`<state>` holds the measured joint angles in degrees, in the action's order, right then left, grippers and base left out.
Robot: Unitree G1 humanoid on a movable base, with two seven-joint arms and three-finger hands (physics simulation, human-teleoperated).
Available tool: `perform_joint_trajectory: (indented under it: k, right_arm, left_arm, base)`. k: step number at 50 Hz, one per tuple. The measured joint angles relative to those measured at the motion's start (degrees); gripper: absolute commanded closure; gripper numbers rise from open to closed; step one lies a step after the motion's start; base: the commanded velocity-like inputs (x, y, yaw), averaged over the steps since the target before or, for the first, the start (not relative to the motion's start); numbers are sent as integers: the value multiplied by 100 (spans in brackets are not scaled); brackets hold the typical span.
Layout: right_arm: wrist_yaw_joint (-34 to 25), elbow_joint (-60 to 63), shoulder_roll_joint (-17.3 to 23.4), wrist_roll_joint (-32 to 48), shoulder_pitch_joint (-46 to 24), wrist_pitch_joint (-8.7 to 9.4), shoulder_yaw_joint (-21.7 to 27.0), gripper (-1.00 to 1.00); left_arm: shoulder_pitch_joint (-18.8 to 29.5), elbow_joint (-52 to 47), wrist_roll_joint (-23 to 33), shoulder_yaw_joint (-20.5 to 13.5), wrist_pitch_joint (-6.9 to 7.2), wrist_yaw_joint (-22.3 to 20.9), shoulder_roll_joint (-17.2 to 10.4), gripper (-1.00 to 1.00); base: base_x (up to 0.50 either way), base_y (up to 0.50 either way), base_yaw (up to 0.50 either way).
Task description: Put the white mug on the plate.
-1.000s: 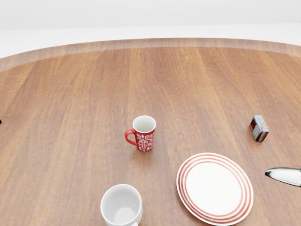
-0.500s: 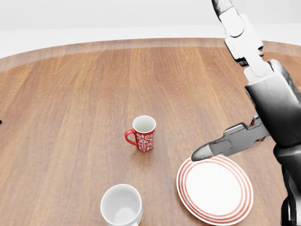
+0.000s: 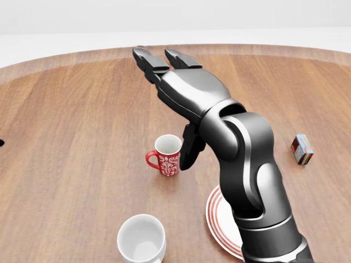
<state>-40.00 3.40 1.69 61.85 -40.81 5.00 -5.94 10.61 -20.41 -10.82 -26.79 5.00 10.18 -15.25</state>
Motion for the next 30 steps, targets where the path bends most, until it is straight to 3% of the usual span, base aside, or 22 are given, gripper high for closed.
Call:
perform_joint_trajectory:
  k: [15, 30]
  right_arm:
    - [0, -1073, -842, 1110, 442, 0, -389, -100]
    - [0, -1472, -1159, 1412, 1022, 0, -663, -100]
  left_arm:
    - [-28, -11, 39, 16, 0, 9, 30, -100]
    - [-33, -4, 30, 3, 0, 18, 28, -100]
  base:
    - [0, 0, 0]
    - [0, 0, 0]
